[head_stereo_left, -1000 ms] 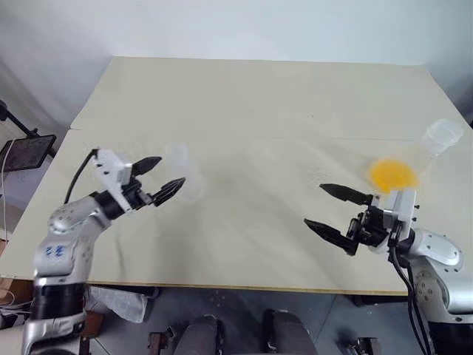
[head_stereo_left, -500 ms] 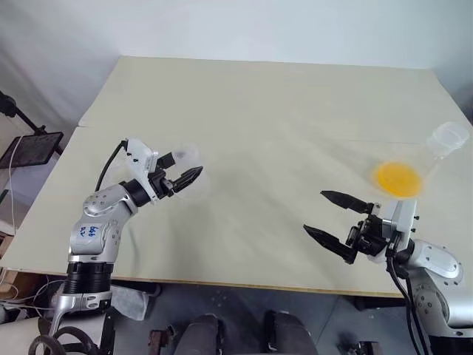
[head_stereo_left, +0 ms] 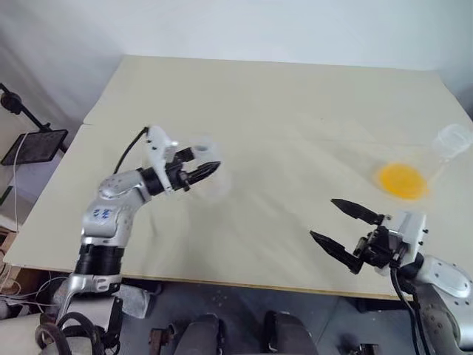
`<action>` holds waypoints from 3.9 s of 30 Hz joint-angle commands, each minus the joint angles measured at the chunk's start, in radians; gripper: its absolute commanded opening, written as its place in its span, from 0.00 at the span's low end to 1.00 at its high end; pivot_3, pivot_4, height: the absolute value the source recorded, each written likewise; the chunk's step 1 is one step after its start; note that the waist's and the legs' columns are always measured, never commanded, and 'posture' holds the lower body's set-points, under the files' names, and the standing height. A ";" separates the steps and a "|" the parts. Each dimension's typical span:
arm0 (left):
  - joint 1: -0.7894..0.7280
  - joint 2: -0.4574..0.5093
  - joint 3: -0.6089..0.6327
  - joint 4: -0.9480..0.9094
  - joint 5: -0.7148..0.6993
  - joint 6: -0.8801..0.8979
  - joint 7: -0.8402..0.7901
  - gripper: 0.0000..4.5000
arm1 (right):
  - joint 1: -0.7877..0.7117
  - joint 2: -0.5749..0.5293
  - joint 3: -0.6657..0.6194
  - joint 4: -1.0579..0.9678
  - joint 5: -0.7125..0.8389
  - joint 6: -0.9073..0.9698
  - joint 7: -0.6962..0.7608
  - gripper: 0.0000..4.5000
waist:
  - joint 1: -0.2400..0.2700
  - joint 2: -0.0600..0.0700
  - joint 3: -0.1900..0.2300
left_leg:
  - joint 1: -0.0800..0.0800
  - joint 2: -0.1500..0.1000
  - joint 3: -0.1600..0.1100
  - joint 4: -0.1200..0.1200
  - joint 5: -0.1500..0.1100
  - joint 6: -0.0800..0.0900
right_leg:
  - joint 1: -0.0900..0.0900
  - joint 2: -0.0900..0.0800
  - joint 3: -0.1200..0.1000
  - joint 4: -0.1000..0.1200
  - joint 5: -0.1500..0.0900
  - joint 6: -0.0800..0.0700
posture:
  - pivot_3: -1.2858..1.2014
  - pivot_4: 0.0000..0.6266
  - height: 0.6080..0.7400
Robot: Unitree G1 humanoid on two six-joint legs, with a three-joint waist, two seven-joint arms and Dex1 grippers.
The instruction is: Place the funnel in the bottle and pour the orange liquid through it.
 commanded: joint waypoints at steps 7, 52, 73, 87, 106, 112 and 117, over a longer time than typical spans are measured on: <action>-0.263 -0.221 -0.142 0.349 0.147 -0.226 -0.066 0.57 | 0.207 0.041 -0.124 -0.160 0.007 -0.015 -0.085 1.00 | 0.007 -0.001 0.001 | 0.000 0.001 0.004 0.000 0.000 0.000 | 0.000 0.001 -0.001 -0.002 0.000 0.000 | 0.52 0.24 1.00; 0.495 0.164 0.469 -0.063 -0.010 -0.347 -0.058 0.99 | -0.169 -0.008 0.099 -0.055 0.039 0.074 0.024 1.00 | -0.048 -0.001 0.001 | 0.001 0.004 0.000 -0.001 -0.001 0.000 | -0.001 -0.006 0.007 0.000 0.000 0.000 | 0.52 0.24 1.00; 0.981 0.038 0.711 -0.363 -0.112 -0.252 0.253 0.99 | -0.327 -0.004 0.180 0.112 -0.001 0.046 0.198 1.00 | -0.020 -0.005 0.000 | 0.001 0.003 -0.002 -0.001 -0.004 0.001 | 0.000 -0.011 0.005 -0.007 -0.001 -0.003 | 0.52 0.24 1.00; 0.499 0.136 0.442 -0.115 0.017 -0.038 0.412 0.99 | -0.269 -0.001 0.163 0.078 -0.025 0.037 0.142 1.00 | -0.033 -0.006 0.000 | 0.002 0.002 -0.001 -0.001 -0.004 0.001 | -0.001 -0.009 0.001 0.003 -0.001 -0.002 | 0.52 0.24 1.00; 0.376 0.126 0.383 -0.004 0.074 -0.027 0.439 0.45 | -0.205 -0.007 0.139 0.014 -0.023 0.030 0.073 1.00 | -0.021 -0.006 0.000 | 0.001 0.003 0.000 0.000 -0.004 0.000 | -0.001 -0.003 0.002 0.002 -0.001 -0.002 | 0.52 0.24 1.00; 0.379 0.145 0.390 -0.008 0.072 -0.035 0.406 0.01 | -0.197 -0.012 0.136 0.010 -0.023 0.028 0.067 1.00 | -0.019 -0.006 0.000 | 0.001 0.003 0.000 0.000 -0.004 0.000 | -0.001 -0.004 0.003 0.002 -0.001 -0.002 | 0.52 0.24 1.00; 0.356 0.158 0.389 0.032 0.070 -0.072 0.362 0.00 | -0.192 -0.018 0.126 0.012 -0.025 0.026 0.067 1.00 | -0.018 -0.006 0.000 | 0.001 0.003 0.000 0.000 -0.004 0.000 | -0.001 -0.004 0.003 0.002 -0.001 -0.002 | 0.52 0.24 1.00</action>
